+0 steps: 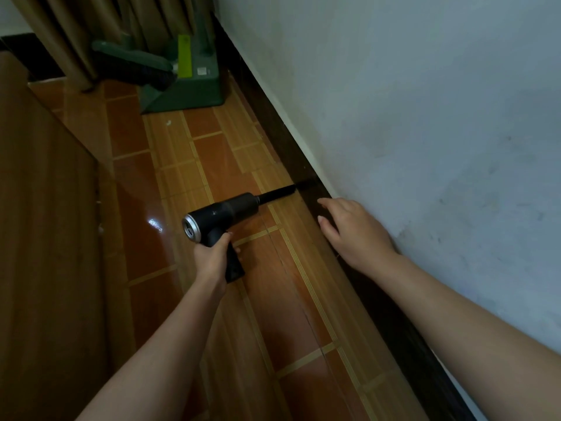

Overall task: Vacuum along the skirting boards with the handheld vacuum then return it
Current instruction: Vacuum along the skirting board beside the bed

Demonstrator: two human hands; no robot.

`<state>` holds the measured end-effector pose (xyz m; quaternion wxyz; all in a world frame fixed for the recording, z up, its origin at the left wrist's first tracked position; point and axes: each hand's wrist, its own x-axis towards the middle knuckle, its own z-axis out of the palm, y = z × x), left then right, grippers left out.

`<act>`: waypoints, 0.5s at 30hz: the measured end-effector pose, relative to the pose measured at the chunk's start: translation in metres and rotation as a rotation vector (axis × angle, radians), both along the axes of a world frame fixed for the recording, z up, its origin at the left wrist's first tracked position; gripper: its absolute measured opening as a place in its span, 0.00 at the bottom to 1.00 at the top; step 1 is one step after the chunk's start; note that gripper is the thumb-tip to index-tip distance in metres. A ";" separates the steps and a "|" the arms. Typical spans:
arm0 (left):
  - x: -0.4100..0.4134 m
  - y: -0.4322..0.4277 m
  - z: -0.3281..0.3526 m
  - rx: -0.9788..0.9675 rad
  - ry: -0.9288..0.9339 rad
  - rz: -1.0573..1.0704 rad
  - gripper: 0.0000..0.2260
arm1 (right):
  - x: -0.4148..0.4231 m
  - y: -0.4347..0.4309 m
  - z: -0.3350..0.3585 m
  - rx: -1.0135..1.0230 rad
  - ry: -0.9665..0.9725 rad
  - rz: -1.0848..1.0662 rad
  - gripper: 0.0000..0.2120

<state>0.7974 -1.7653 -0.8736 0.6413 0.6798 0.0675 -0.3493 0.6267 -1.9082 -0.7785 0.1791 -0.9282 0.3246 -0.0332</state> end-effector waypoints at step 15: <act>0.011 -0.006 -0.003 -0.011 -0.019 0.018 0.17 | 0.003 -0.002 -0.004 -0.005 0.001 0.007 0.20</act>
